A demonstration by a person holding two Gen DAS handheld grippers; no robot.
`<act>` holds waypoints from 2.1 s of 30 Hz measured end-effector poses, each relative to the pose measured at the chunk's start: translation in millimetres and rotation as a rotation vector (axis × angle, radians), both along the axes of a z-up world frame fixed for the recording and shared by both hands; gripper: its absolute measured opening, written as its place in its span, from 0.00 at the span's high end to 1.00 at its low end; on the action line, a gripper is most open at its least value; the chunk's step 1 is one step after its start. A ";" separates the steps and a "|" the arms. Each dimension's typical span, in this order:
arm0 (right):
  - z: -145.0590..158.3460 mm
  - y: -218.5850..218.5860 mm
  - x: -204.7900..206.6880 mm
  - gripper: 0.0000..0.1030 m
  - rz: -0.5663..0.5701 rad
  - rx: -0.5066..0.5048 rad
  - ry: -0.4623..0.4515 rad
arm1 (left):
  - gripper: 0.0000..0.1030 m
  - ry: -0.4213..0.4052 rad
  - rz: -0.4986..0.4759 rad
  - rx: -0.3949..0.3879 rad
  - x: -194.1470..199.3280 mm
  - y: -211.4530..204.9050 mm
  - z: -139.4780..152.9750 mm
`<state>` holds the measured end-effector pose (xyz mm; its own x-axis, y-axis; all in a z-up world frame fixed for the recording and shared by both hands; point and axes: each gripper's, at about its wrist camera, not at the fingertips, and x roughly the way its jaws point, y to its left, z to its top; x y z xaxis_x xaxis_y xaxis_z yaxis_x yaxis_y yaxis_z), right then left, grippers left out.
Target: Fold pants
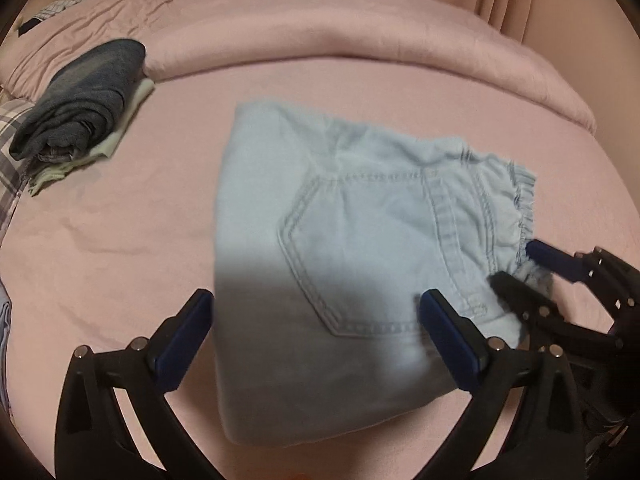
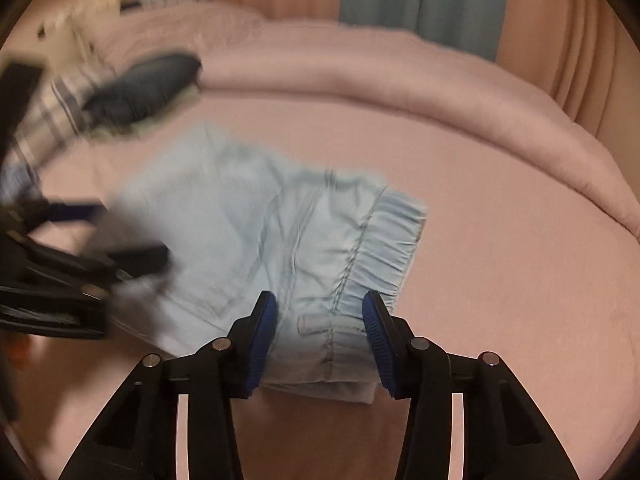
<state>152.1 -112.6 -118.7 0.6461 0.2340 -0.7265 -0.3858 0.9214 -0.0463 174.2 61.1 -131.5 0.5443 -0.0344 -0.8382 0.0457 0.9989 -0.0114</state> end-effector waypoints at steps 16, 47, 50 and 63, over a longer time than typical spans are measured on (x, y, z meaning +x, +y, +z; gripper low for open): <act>54.3 -25.3 -36.0 0.14 -0.063 0.145 0.025 | 0.01 -0.104 0.010 0.021 -53.6 -6.5 61.4; 111.3 -25.6 -99.5 0.02 -0.106 0.201 -0.097 | 0.01 -0.197 0.040 0.075 -125.6 -23.7 127.6; 111.2 -25.4 -101.4 0.02 -0.105 0.200 -0.096 | 0.01 -0.197 0.041 0.075 -126.3 -23.6 127.5; 110.7 -24.1 -102.2 0.02 -0.100 0.192 -0.097 | 0.01 -0.198 0.044 0.076 -127.0 -21.6 128.5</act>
